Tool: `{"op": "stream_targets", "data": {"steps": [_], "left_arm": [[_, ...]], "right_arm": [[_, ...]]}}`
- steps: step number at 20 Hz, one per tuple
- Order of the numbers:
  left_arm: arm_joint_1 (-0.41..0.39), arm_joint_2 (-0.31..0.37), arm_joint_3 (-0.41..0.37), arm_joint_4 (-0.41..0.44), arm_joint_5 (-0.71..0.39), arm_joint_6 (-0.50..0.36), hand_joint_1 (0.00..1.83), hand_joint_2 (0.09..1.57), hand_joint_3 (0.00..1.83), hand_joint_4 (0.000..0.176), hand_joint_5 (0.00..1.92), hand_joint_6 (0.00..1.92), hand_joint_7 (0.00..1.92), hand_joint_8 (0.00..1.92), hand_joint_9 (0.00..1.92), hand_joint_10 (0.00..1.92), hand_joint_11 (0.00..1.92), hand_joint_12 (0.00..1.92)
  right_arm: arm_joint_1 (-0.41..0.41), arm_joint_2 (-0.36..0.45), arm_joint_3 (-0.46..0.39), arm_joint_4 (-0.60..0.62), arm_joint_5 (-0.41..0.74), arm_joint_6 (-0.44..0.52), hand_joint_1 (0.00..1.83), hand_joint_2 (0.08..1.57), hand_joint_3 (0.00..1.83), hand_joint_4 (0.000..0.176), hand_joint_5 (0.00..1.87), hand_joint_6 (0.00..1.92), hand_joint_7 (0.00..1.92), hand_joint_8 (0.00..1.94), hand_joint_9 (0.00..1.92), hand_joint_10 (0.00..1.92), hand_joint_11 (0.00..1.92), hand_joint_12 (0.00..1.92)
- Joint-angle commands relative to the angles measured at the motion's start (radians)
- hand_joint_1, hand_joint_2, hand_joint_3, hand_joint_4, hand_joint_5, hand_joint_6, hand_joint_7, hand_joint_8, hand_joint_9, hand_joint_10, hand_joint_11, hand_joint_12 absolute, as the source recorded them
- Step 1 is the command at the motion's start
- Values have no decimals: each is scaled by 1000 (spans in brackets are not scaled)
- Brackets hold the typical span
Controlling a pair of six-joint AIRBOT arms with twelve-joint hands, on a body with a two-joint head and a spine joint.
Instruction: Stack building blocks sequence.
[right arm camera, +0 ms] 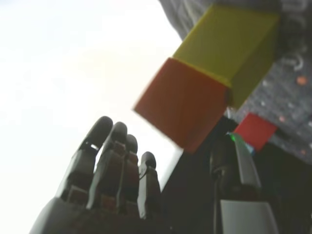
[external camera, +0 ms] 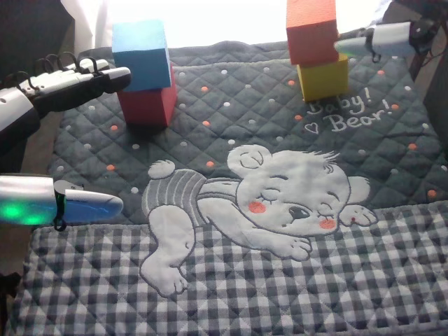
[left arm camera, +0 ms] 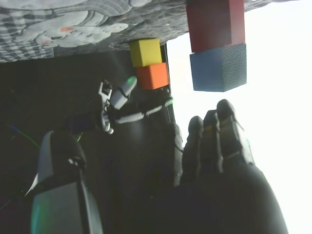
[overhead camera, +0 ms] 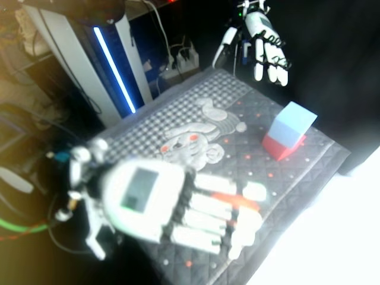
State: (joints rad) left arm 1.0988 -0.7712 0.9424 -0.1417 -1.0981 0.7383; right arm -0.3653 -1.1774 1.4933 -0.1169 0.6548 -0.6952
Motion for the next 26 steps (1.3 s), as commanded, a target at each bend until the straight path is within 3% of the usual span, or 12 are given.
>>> {"op": "stream_targets", "data": {"steps": [1, 4, 7, 8, 9, 12, 15, 16, 19, 22, 24, 26], "left_arm": [[-13, -5, 6, -11, -122, -8, 797, 861, 2, 84, 223, 0, 92, 2, 43, 3, 0, 283], [-13, -5, 6, -12, -128, -8, 795, 857, 0, 81, 222, 1, 84, 0, 31, 0, 0, 258], [-11, -5, 5, -18, -140, -8, 792, 869, 4, 89, 209, 0, 67, 0, 17, 0, 0, 197], [-8, -5, 4, -20, -146, -8, 786, 875, 3, 85, 205, 0, 63, 0, 12, 0, 0, 177], [-4, -5, 2, -24, -155, -8, 786, 876, 3, 74, 207, 1, 66, 2, 16, 2, 0, 175], [14, 0, -7, -48, -223, -8, 820, 885, 1, 96, 194, 2, 29, 12, 0, 0, 0, 32], [23, 8, -21, -73, -312, -2, 828, 875, 0, 15, 169, 0, 29, 12, 0, 0, 0, 0], [25, 5, -29, -88, -366, 3, 834, 878, 0, 65, 125, 0, 9, 1, 0, 0, 0, 0], [32, 1, -40, -97, -422, 3, 811, 870, 0, 39, 88, 3, 11, 2, 0, 0, 0, 0], [45, -15, -42, -115, -476, -1, 621, 891, 10, 93, 6, 0, 2, 0, 2, 0, 10, 10], [58, -29, -41, -129, -508, -17, 432, 1011, 21, 20, 0, 0, 13, 16, 2, 14, 7, 259], [69, -40, -37, -140, -535, -41, 332, 1179, 19, 0, 15, 1, 32, 4, 16, 8, 0, 254]], "right_arm": [[11, 8, -6, 7, 151, 6, 945, 990, 0, 127, 67, 0, 151, 0, 217, 3, 0, 814], [11, 47, -57, -2, 242, 23, 900, 957, 0, 95, 46, 2, 85, 3, 151, 10, 0, 936], [3, 104, -121, -3, 349, 24, 834, 1014, 10, 27, 70, 12, 99, 12, 162, 10, 0, 1058], [-8, 121, -139, -1, 386, 24, 810, 1034, 6, 38, 57, 3, 91, 4, 142, 4, 0, 1013], [-21, 140, -159, 1, 431, 24, 820, 1075, 9, 3, 63, 2, 117, 7, 165, 10, 0, 911], [-98, 206, -224, 27, 598, 25, 863, 1185, 5, 0, 270, 32, 205, 10, 244, 25, 0, 968], [-231, 270, -294, 89, 755, 25, 874, 1237, 8, 0, 152, 5, 66, 0, 162, 1, 0, 915], [-331, 291, -327, 140, 839, 24, 901, 1207, 0, 5, 127, 0, 167, 15, 195, 10, 0, 886], [-472, 304, -373, 215, 951, 16, 935, 1113, 0, 15, 176, 5, 340, 16, 241, 14, 0, 901], [-593, 313, -423, 247, 995, 7, 1001, 1063, 0, 0, 171, 1, 332, 1, 241, 2, 0, 767], [-653, 313, -454, 247, 999, 3, 1010, 1048, 0, 0, 199, 6, 318, 7, 212, 12, 0, 480], [-699, 313, -474, 247, 1021, -1, 1018, 1054, 0, 0, 192, 20, 246, 1, 193, 7, 0, 298]]}}
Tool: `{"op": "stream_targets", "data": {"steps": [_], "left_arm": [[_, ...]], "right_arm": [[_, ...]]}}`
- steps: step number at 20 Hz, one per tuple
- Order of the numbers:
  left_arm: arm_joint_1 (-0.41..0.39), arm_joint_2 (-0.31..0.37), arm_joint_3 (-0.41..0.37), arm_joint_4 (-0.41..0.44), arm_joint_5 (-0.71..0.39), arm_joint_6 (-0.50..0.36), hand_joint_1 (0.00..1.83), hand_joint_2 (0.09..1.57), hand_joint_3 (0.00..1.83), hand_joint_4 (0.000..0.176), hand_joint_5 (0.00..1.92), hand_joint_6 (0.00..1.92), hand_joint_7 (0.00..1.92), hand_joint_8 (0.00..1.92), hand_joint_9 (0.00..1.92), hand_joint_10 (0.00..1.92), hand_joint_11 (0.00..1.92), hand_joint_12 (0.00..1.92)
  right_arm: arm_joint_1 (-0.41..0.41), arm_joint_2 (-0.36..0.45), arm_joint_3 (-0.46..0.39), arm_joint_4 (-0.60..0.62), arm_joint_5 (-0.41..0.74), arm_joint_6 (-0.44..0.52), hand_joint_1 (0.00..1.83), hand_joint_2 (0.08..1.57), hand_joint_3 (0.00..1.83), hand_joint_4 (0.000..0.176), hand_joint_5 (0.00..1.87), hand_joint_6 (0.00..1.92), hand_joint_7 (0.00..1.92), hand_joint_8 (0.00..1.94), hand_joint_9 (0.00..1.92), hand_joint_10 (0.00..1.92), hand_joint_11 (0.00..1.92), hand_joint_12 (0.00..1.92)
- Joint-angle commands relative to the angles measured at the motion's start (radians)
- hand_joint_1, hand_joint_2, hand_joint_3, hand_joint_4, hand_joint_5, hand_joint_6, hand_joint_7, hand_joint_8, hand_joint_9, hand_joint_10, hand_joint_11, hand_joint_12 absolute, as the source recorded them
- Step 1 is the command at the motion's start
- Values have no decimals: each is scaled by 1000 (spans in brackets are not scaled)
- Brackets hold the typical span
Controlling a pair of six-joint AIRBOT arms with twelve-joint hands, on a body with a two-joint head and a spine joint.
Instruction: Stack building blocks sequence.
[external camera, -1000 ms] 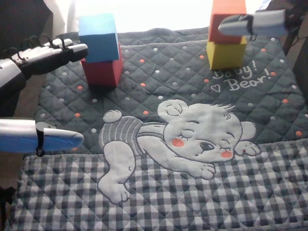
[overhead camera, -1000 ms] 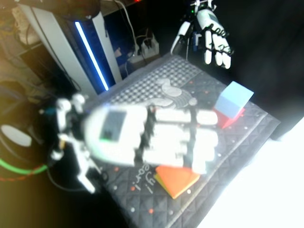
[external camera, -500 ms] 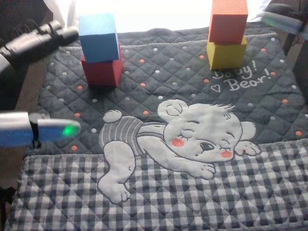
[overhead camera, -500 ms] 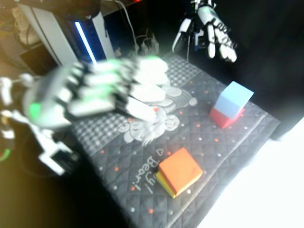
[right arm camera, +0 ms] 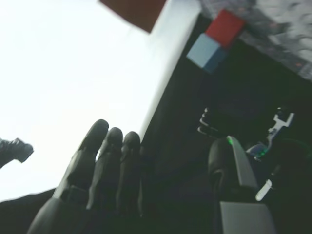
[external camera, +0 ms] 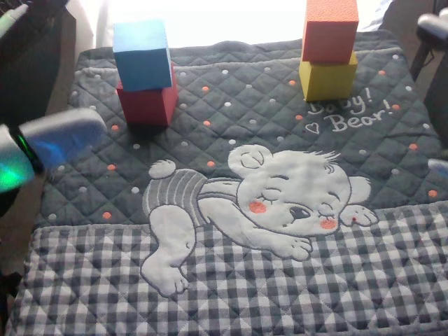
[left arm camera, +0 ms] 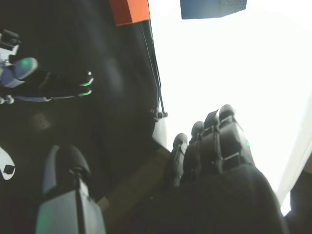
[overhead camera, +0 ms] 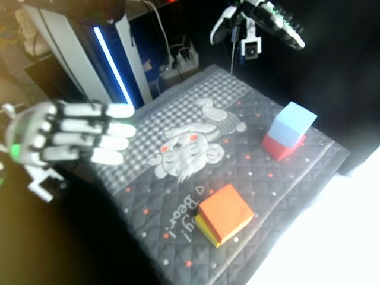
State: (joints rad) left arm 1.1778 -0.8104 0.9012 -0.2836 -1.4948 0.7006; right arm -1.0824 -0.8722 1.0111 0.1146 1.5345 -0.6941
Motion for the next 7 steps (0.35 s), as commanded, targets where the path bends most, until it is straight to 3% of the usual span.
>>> {"op": "stream_targets", "data": {"steps": [1, 3, 4, 5, 6, 7], "left_arm": [[-8, -9, 7, 1, -158, -21, 242, 1247, 34, 0, 16, 0, 29, 1, 24, 8, 0, 265], [-7, -19, 7, 19, -187, -43, 183, 1330, 6, 0, 16, 1, 51, 3, 56, 5, 0, 337], [-7, -21, 7, 32, -208, -56, 222, 1331, 1, 0, 2, 0, 50, 1, 53, 1, 0, 315], [-7, -20, 5, 42, -236, -62, 206, 1344, 3, 0, 0, 0, 17, 0, 41, 0, 0, 266], [-8, -17, 2, 44, -237, -62, 79, 1409, 26, 0, 0, 0, 3, 0, 24, 2, 0, 266], [-13, -15, 3, 47, -237, -55, 15, 1368, 5, 2, 0, 0, 0, 0, 62, 9, 0, 397]], "right_arm": [[-2, 16, -12, 16, 165, -9, 885, 1154, 16, 77, 99, 3, 115, 0, 43, 1, 0, 59], [-24, 25, -36, 16, 210, -21, 679, 1124, 0, 147, 11, 0, 16, 0, 1, 0, 0, 1], [-32, 32, -44, 21, 228, -21, 614, 1134, 1, 88, 1, 0, 5, 0, 0, 0, 0, 0], [-32, 40, -58, 21, 228, -26, 599, 1136, 2, 49, 0, 0, 6, 2, 8, 3, 0, 0], [-31, 40, -63, 16, 228, -39, 550, 1132, 0, 29, 0, 0, 0, 0, 30, 11, 0, 0], [-26, 45, -65, 7, 228, -52, 392, 1126, 0, 32, 16, 5, 2, 0, 44, 14, 49, 23]]}}
